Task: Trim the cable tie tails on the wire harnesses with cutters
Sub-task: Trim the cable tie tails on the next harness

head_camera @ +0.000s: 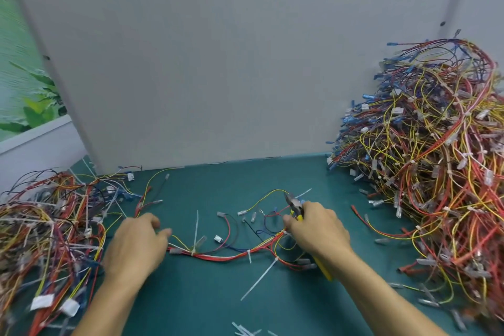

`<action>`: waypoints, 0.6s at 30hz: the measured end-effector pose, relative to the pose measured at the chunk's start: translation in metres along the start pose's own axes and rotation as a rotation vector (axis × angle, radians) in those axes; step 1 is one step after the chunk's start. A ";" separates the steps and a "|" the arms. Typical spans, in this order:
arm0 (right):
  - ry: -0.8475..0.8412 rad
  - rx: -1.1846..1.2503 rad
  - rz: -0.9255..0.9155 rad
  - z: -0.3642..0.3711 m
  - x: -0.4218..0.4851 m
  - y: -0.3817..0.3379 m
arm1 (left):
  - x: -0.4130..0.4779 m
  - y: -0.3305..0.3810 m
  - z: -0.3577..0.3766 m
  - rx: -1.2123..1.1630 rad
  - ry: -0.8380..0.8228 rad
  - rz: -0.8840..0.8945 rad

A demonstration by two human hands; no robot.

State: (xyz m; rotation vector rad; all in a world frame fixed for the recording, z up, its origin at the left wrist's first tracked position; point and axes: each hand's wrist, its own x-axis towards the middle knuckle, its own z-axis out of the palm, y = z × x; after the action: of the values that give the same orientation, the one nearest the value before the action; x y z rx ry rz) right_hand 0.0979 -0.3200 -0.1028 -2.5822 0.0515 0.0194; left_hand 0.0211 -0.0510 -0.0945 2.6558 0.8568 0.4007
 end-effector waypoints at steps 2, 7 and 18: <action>0.012 -0.047 0.013 0.006 0.000 -0.003 | -0.005 -0.001 0.010 0.073 -0.014 -0.038; 0.015 -0.117 0.040 0.002 -0.001 0.005 | -0.010 0.008 0.022 0.144 0.033 -0.006; 0.060 -0.161 -0.086 -0.003 -0.014 0.038 | -0.028 0.029 0.028 -0.394 -0.302 0.380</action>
State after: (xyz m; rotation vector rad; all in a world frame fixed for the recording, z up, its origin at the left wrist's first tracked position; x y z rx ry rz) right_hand 0.0820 -0.3532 -0.1196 -2.7434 -0.0403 -0.0886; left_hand 0.0240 -0.0967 -0.1140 2.4091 0.1568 0.2166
